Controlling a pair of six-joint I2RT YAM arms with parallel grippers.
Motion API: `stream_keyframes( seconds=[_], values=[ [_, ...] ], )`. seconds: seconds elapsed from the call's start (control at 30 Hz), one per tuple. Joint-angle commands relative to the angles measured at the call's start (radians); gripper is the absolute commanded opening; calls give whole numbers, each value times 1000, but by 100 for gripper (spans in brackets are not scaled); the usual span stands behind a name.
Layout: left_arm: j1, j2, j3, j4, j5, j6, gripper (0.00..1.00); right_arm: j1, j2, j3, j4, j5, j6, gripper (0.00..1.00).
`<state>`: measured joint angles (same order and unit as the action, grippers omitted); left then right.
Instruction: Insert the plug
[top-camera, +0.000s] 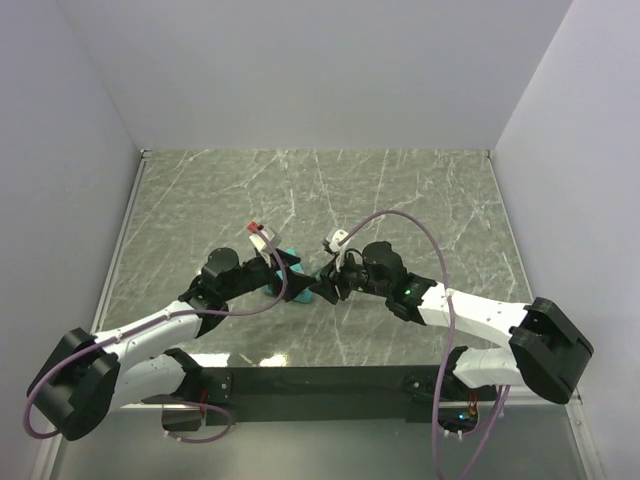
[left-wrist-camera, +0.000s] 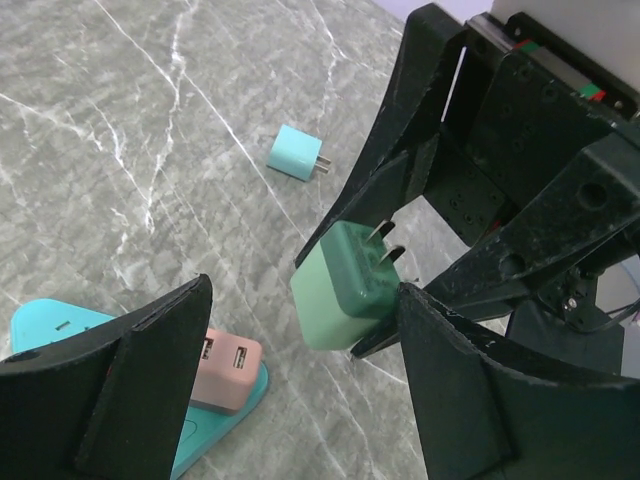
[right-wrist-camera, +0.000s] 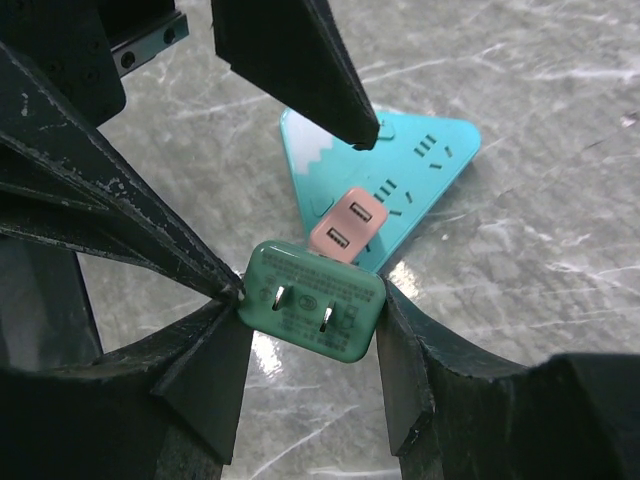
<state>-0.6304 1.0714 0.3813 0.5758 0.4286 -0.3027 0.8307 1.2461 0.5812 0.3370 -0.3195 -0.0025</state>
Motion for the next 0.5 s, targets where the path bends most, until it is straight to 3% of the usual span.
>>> stream_keyframes(
  seconds=[0.0, 0.37, 0.47],
  values=[
    [-22, 16, 36, 33, 52, 27, 80, 2, 9, 20, 34, -16, -17, 31],
    [-66, 122, 110, -59, 35, 76, 79, 18, 16, 42, -12, -13, -39, 31],
    [-80, 150, 123, -59, 35, 79, 74, 27, 21, 45, -16, -12, -42, 31]
  ],
)
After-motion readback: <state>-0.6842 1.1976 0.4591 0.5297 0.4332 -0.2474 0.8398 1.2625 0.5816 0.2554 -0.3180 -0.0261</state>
